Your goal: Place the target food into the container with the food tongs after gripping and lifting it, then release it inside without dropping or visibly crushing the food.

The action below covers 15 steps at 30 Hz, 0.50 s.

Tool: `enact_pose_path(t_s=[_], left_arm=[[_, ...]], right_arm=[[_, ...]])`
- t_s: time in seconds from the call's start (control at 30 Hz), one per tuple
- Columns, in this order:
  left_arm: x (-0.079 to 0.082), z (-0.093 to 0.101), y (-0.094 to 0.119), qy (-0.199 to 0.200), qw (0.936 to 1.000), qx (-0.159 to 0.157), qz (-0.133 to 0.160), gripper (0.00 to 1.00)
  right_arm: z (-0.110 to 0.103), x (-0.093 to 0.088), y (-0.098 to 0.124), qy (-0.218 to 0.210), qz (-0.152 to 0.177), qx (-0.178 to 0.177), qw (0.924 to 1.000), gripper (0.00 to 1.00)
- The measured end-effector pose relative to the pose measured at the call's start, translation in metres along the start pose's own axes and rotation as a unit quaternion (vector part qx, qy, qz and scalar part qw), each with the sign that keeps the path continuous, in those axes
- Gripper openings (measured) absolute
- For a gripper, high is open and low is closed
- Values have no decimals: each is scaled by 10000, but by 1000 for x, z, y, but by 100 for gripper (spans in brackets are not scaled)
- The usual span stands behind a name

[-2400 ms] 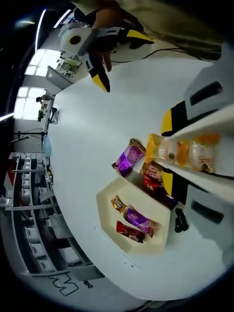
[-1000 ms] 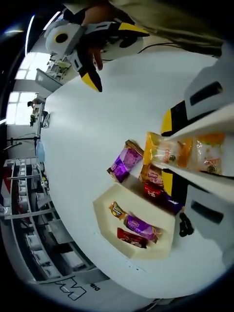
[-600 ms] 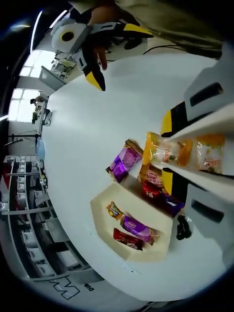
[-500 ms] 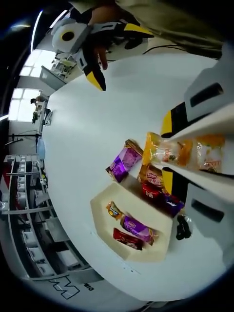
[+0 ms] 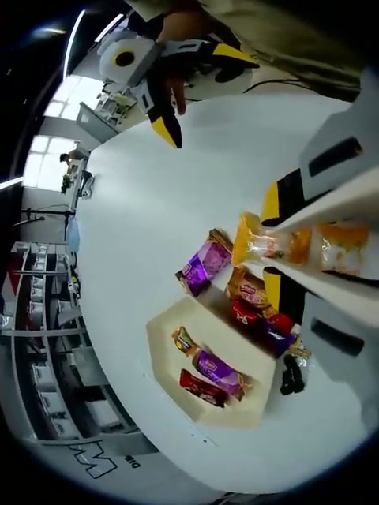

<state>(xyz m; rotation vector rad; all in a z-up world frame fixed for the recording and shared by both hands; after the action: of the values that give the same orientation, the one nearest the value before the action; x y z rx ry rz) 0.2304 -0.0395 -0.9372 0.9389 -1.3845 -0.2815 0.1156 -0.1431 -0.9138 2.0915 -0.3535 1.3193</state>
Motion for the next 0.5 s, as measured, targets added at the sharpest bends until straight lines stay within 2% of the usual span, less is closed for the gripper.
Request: enact_pose_path(t_s=[0.23,0.5], left_arm=[[6,1,9,22,10000,-27,53,18],[26,-5,28,41,9995,-14,312,18]], right_arm=[[-1,0,0,3,7,2,10000,80],[-2,1,0,13,15,13,10000,80]])
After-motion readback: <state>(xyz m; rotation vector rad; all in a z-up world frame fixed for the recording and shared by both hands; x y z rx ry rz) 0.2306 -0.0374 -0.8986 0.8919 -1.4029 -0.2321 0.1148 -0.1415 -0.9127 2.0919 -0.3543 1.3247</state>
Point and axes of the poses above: the point that each gripper's makers call its tool centre point, and the gripper's own axes: y roughly backward along the fingers, z roughly to its right, x roughly out of its top, the point moved 2 cm from there along y, roughly backward along the fingers, and after that the axes turned 11 degrees about -y, right-handed, at the moved point
